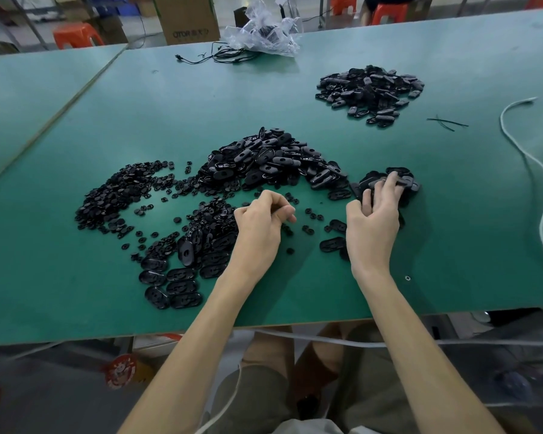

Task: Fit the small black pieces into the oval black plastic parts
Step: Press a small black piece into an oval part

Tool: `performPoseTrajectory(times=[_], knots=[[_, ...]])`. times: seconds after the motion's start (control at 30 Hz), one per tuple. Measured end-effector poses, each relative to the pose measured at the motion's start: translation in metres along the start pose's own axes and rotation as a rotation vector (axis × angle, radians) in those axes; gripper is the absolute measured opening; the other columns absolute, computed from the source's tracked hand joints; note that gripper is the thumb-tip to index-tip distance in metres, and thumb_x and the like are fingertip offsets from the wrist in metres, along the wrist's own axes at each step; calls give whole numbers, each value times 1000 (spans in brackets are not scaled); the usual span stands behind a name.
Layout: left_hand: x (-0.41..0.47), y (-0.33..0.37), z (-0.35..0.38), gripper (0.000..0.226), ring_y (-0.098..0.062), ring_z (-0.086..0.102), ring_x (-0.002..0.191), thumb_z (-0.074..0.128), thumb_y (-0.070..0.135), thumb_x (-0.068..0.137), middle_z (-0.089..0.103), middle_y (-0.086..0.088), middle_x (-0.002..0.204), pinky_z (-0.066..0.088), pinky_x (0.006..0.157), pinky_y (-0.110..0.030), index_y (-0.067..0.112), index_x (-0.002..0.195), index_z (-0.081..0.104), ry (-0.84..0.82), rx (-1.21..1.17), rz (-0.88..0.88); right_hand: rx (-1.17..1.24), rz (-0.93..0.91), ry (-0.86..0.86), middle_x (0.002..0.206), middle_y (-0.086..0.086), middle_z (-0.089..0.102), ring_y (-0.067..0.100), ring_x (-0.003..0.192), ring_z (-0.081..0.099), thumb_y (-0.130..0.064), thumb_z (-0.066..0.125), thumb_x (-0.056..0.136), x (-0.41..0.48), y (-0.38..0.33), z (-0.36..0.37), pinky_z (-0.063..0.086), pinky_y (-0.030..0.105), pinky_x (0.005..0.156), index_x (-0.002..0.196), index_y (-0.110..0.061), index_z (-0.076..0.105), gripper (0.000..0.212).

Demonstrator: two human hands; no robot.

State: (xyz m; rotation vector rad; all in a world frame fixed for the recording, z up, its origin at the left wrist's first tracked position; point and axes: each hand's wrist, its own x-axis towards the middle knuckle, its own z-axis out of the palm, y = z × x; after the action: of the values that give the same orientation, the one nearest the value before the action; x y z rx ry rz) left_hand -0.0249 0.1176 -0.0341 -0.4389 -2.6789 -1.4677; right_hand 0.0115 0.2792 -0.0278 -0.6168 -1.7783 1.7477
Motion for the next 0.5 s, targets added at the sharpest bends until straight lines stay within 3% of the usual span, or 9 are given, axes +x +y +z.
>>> performPoseTrajectory(times=[0.07, 0.13, 0.2, 0.27, 0.5], knots=[[-1, 1, -1, 21, -29, 56, 96, 54, 28, 108, 70, 10, 86, 46, 96, -51, 38, 89, 51, 16, -40, -13, 31, -20, 31, 173, 7, 17, 0, 141, 44, 11, 46, 98, 0, -1, -1, 41, 10, 109, 166, -17, 21, 77], [-1, 2, -2, 20, -29, 59, 94, 56, 29, 107, 70, 9, 85, 47, 95, -56, 39, 90, 51, 32, -27, -2, 61, -43, 61, 172, 5, 22, -5, 137, 47, 13, 46, 97, -1, -1, -2, 42, 15, 112, 164, -13, 26, 74], [-2, 2, -2, 20, -27, 62, 95, 57, 29, 107, 70, 9, 86, 47, 97, -56, 39, 91, 51, 35, -22, 8, 50, -84, 69, 171, 3, 22, -13, 128, 50, 11, 48, 98, -3, -1, -2, 42, 10, 107, 162, -9, 30, 69], [-2, 1, -2, 18, -24, 64, 97, 58, 28, 106, 70, 9, 87, 46, 100, -55, 37, 92, 52, 18, -27, 10, 14, -123, 68, 171, -1, 19, -4, 133, 48, 8, 51, 98, -4, 0, -1, 40, 9, 107, 160, -7, 33, 66], [-3, 1, -2, 7, -15, 65, 94, 65, 27, 102, 70, 9, 86, 44, 104, -52, 27, 96, 61, 10, -47, 31, -172, -182, -93, 161, -3, 42, 7, 141, 46, 4, 53, 100, -4, 4, 0, 39, 23, 119, 156, -15, 44, 59]])
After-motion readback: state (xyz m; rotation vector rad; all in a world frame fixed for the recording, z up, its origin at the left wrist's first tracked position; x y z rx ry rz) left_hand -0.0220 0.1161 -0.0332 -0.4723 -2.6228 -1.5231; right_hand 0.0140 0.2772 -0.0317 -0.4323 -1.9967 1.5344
